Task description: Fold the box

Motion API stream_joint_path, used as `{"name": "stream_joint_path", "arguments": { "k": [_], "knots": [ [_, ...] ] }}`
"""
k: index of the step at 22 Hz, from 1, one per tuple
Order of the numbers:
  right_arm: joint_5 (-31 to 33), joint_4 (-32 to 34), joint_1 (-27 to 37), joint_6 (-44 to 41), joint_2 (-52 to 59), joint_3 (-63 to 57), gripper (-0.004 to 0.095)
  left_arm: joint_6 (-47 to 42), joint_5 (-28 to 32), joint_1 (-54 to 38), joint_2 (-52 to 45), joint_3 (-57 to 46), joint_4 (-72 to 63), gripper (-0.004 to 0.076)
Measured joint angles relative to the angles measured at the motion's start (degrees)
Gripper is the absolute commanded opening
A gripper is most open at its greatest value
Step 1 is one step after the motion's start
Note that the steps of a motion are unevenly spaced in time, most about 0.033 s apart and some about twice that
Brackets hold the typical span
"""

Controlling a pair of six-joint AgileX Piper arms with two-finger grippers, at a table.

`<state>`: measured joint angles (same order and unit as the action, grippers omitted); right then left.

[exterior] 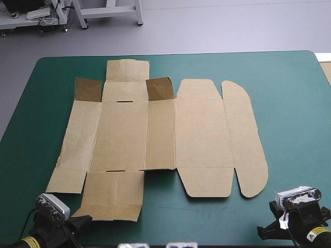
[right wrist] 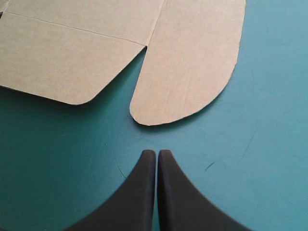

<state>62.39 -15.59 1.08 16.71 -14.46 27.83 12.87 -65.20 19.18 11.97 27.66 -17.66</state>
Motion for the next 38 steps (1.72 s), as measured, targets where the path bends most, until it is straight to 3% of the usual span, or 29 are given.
{"name": "stream_joint_path", "arguments": {
  "k": [4, 8, 15, 20, 24, 28, 35, 38],
  "knots": [
    [0.0, 0.0, 0.0, 0.0, 0.0, 0.0, 0.0, -1.47, 0.0, 0.0, 0.26, 2.03, 0.0, -0.0009],
    [0.0, 0.0, 0.0, 0.0, 0.0, 0.0, 0.0, -4.51, -0.16, 0.0, 5.69, 13.33, -0.14, -0.0009],
    [0.0, 0.0, 0.0, 0.0, 0.0, 0.0, 0.0, -5.4, 3.17, 0.0, 27.47, 31.85, -0.24, -0.0009],
    [0.0, 0.0, 0.0, 0.0, 0.0, 0.0, 0.0, -7.85, 11.6, 0.0, 44.48, 33.31, 5.47, -0.0009],
    [0.0, 0.0, 0.0, 0.0, 0.0, 0.0, 0.0, -11.35, 13.15, -2.02, 52.73, 33.91, 10.32, -0.0009],
    [0.0, 0.0, 0.0, 0.0, 0.0, 0.0, 0.0, -9.04, 11.55, -12.32, 59.5, 38.41, 8.22, -0.0009],
    [0.0, 0.0, 0.0, 0.0, 0.0, 0.0, 0.0, 7.7, 0.25, -41.78, 65.66, 42.26, -6.89, -0.0009],
    [0.0, 0.0, 0.0, 0.0, 0.0, 0.0, 0.0, 11.81, -1.23, -48.23, 67.59, 42.13, -11.41, -0.0009]
  ]
}}
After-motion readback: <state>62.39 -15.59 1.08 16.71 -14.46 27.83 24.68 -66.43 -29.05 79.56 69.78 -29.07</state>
